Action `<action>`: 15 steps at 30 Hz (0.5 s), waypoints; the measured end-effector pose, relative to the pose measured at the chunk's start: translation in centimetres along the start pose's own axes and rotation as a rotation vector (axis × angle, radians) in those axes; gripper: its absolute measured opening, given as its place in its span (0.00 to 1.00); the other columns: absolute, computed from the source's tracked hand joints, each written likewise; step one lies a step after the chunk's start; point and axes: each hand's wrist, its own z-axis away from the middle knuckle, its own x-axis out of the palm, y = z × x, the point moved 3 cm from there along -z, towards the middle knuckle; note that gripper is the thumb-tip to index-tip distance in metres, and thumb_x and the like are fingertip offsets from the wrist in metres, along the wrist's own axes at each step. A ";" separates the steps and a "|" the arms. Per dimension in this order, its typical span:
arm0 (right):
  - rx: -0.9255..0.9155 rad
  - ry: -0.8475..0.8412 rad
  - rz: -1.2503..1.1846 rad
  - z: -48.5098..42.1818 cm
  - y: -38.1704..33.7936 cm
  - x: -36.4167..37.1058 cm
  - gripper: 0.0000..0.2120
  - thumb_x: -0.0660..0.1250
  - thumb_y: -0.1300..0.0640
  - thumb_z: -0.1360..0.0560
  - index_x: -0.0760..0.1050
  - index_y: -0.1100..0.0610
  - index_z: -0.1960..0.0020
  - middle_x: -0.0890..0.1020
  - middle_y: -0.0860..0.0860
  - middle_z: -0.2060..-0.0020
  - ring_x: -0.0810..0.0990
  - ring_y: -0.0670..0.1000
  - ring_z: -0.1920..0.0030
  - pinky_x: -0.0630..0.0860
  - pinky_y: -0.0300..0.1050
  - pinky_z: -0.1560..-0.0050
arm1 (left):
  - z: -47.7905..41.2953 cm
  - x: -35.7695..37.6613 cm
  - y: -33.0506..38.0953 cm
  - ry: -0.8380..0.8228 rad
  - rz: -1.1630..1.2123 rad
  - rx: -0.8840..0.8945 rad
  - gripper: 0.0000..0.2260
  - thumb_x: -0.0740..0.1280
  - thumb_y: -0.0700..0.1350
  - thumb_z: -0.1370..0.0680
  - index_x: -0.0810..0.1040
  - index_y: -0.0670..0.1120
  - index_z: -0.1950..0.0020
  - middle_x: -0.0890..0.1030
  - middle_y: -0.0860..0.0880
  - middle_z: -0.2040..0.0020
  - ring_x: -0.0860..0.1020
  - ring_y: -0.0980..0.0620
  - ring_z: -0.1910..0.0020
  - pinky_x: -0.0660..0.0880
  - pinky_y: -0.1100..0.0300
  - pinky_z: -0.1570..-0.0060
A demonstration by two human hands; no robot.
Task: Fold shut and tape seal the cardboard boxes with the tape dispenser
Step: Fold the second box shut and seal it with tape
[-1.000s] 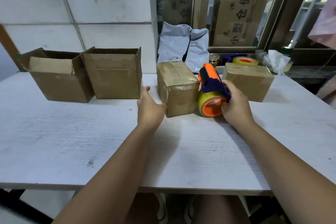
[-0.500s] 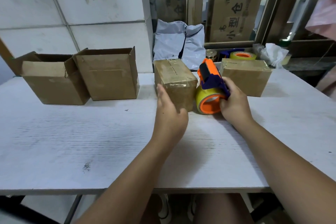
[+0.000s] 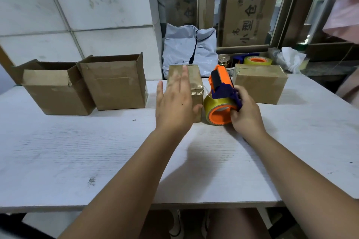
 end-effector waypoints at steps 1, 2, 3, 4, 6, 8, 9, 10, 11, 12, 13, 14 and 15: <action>0.005 0.001 -0.006 0.1 0.1 0.0 0.29 0.59 0.74 0.34 0.69 0.52 0.38 0.77 0.52 0.45 0.74 0.55 0.47 0.72 0.48 0.49 | -0.5 0.3 0.0 -0.034 -0.075 -0.002 0.39 0.64 0.54 0.22 0.42 0.47 0.22 0.58 0.48 0.23 0.58 0.51 0.25 0.38 0.51 0.27; 0.017 0.003 -0.016 0.1 0.1 0.0 0.29 0.59 0.74 0.34 0.69 0.51 0.38 0.77 0.52 0.45 0.74 0.55 0.47 0.72 0.48 0.49 | -0.8 0.4 0.0 -0.039 -0.140 0.008 0.35 0.63 0.54 0.22 0.46 0.48 0.22 0.63 0.48 0.26 0.63 0.51 0.28 0.38 0.51 0.27; 0.037 0.006 -0.028 0.1 0.2 0.0 0.29 0.59 0.73 0.34 0.68 0.50 0.38 0.77 0.51 0.45 0.74 0.54 0.48 0.72 0.48 0.50 | -1.0 0.4 0.0 -0.030 -0.182 0.028 0.31 0.63 0.54 0.22 0.53 0.49 0.23 0.68 0.49 0.30 0.66 0.51 0.31 0.39 0.50 0.27; 0.056 0.013 -0.039 0.1 0.4 -0.1 0.28 0.60 0.72 0.33 0.68 0.48 0.39 0.77 0.51 0.46 0.74 0.54 0.48 0.72 0.47 0.51 | -1.1 0.3 0.0 -0.022 -0.190 0.048 0.26 0.63 0.54 0.22 0.59 0.50 0.26 0.70 0.50 0.33 0.69 0.51 0.33 0.39 0.51 0.27; 0.074 0.028 -0.046 0.2 0.5 -0.1 0.28 0.61 0.71 0.33 0.68 0.48 0.39 0.77 0.51 0.46 0.74 0.53 0.48 0.72 0.47 0.51 | -1.1 0.4 -0.2 -0.021 -0.192 0.058 0.21 0.63 0.57 0.22 0.67 0.51 0.32 0.71 0.51 0.37 0.70 0.51 0.36 0.39 0.51 0.27; 0.046 0.045 -0.007 0.3 0.2 -0.2 0.28 0.62 0.72 0.34 0.69 0.49 0.39 0.76 0.51 0.47 0.74 0.54 0.48 0.73 0.49 0.51 | -1.0 0.7 -0.2 -0.013 -0.199 0.043 0.24 0.62 0.63 0.24 0.69 0.50 0.35 0.72 0.50 0.38 0.69 0.51 0.35 0.41 0.50 0.27; 0.019 0.059 0.022 0.4 0.0 -0.3 0.28 0.62 0.72 0.35 0.69 0.51 0.39 0.75 0.51 0.48 0.74 0.55 0.48 0.73 0.50 0.52 | -1.0 0.8 -0.1 -0.003 -0.202 0.031 0.24 0.61 0.64 0.25 0.70 0.50 0.35 0.72 0.50 0.38 0.69 0.50 0.35 0.43 0.50 0.27; -0.002 0.076 0.051 0.4 -0.2 -0.5 0.29 0.61 0.73 0.35 0.69 0.52 0.38 0.74 0.50 0.49 0.73 0.55 0.48 0.72 0.51 0.53 | -1.0 0.8 0.0 0.008 -0.207 0.021 0.24 0.60 0.64 0.25 0.70 0.50 0.36 0.72 0.49 0.38 0.69 0.50 0.34 0.44 0.50 0.27; -0.012 0.090 0.074 0.5 -0.5 -0.7 0.30 0.60 0.74 0.36 0.69 0.54 0.38 0.72 0.49 0.50 0.72 0.55 0.48 0.71 0.51 0.53 | -0.9 0.9 0.0 0.018 -0.214 0.016 0.22 0.61 0.63 0.24 0.70 0.50 0.36 0.72 0.49 0.38 0.69 0.50 0.34 0.44 0.49 0.27; -0.016 0.104 0.088 0.6 -0.6 -0.9 0.30 0.60 0.75 0.36 0.69 0.54 0.37 0.70 0.48 0.50 0.71 0.55 0.48 0.70 0.50 0.54 | -0.9 1.1 0.0 0.034 -0.218 0.017 0.21 0.61 0.61 0.24 0.70 0.50 0.37 0.72 0.49 0.38 0.69 0.49 0.34 0.45 0.49 0.27; -0.021 0.117 0.092 0.6 -0.8 -1.1 0.30 0.60 0.75 0.36 0.69 0.55 0.37 0.70 0.48 0.50 0.71 0.55 0.47 0.69 0.48 0.54 | -1.0 1.2 0.0 0.055 -0.216 0.018 0.20 0.61 0.60 0.23 0.70 0.49 0.38 0.72 0.49 0.38 0.69 0.49 0.34 0.46 0.49 0.27; -0.027 0.130 0.085 0.7 -0.8 -1.3 0.30 0.60 0.75 0.36 0.69 0.55 0.37 0.70 0.49 0.49 0.71 0.55 0.47 0.69 0.47 0.54 | -1.0 1.3 -0.1 0.074 -0.208 0.015 0.19 0.62 0.60 0.24 0.71 0.49 0.39 0.73 0.48 0.39 0.70 0.48 0.35 0.47 0.50 0.27; -0.034 0.139 0.071 0.6 -0.9 -1.4 0.30 0.61 0.76 0.36 0.70 0.56 0.37 0.72 0.51 0.49 0.71 0.55 0.47 0.69 0.47 0.53 | -1.0 1.3 -0.3 0.087 -0.198 0.011 0.19 0.62 0.59 0.24 0.72 0.49 0.40 0.73 0.48 0.40 0.71 0.48 0.36 0.47 0.50 0.27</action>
